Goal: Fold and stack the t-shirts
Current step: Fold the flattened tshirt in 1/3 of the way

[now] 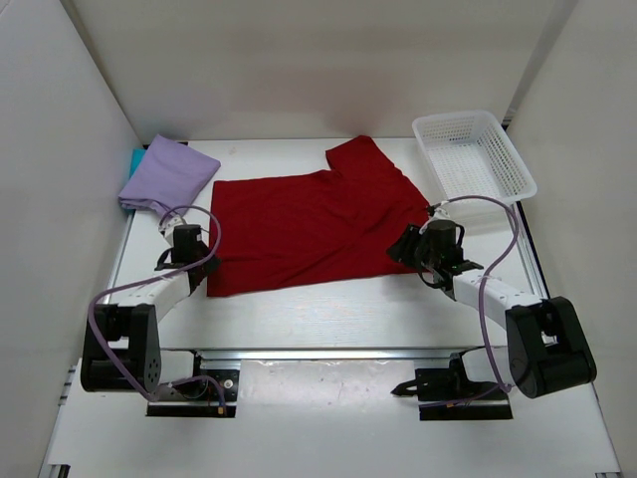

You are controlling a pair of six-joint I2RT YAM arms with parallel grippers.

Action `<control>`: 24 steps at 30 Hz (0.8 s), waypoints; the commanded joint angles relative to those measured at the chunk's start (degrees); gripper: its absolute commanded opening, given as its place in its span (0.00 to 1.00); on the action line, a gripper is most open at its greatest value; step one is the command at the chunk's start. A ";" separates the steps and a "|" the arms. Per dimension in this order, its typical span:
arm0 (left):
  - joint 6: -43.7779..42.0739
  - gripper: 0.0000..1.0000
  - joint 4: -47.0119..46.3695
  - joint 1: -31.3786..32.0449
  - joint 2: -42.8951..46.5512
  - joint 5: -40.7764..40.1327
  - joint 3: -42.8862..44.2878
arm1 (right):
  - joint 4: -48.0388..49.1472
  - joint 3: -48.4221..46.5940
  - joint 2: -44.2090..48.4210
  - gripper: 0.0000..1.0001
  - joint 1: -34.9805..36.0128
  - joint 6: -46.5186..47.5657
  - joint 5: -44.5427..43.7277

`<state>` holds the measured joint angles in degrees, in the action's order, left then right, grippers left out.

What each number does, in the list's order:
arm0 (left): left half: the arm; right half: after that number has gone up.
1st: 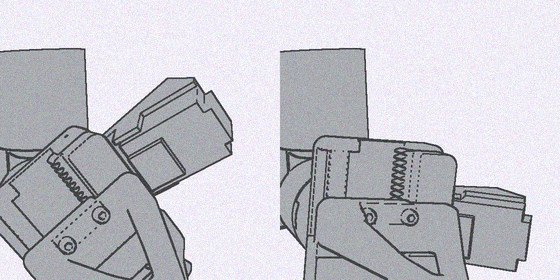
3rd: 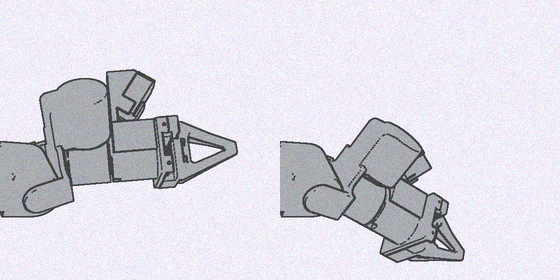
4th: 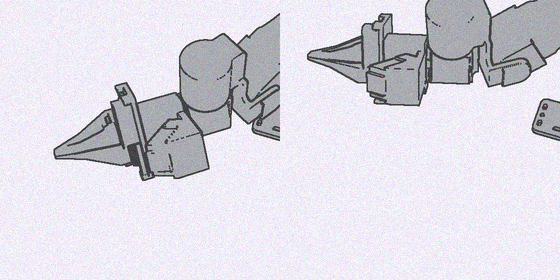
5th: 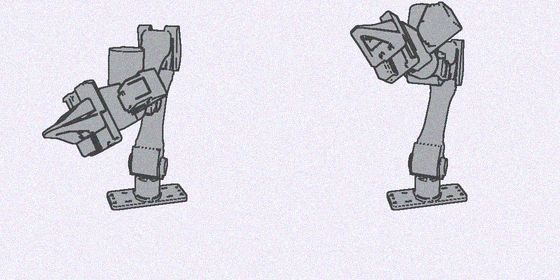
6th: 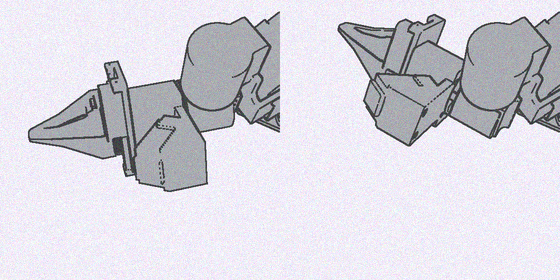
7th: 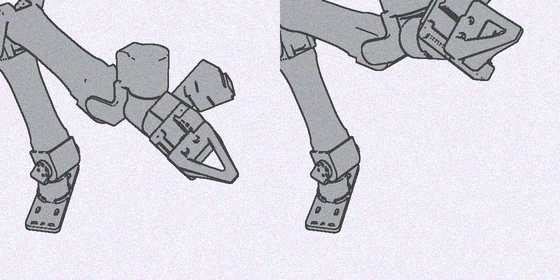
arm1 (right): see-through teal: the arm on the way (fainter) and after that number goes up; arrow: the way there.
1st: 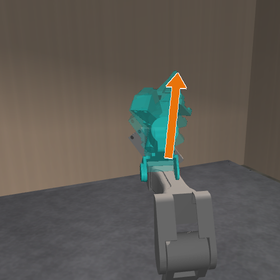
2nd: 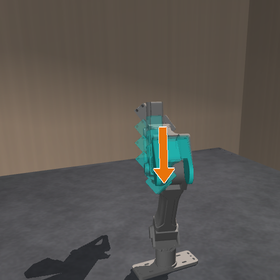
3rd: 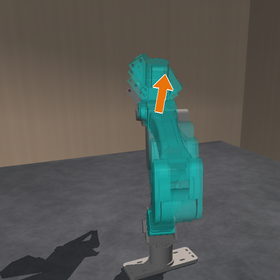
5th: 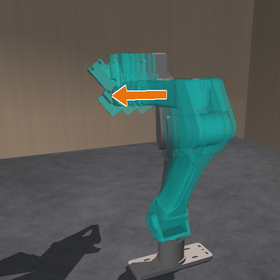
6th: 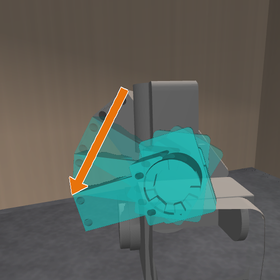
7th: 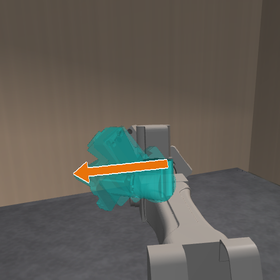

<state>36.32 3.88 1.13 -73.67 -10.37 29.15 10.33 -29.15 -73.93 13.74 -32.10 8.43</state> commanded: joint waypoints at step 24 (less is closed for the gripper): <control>-5.02 0.00 11.50 -7.80 -3.94 3.69 8.47 | 2.78 2.61 2.57 0.37 -7.84 1.69 -6.49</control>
<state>32.34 14.15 -4.47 -80.99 -7.79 37.01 13.02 -25.63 -70.57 7.27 -32.14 6.33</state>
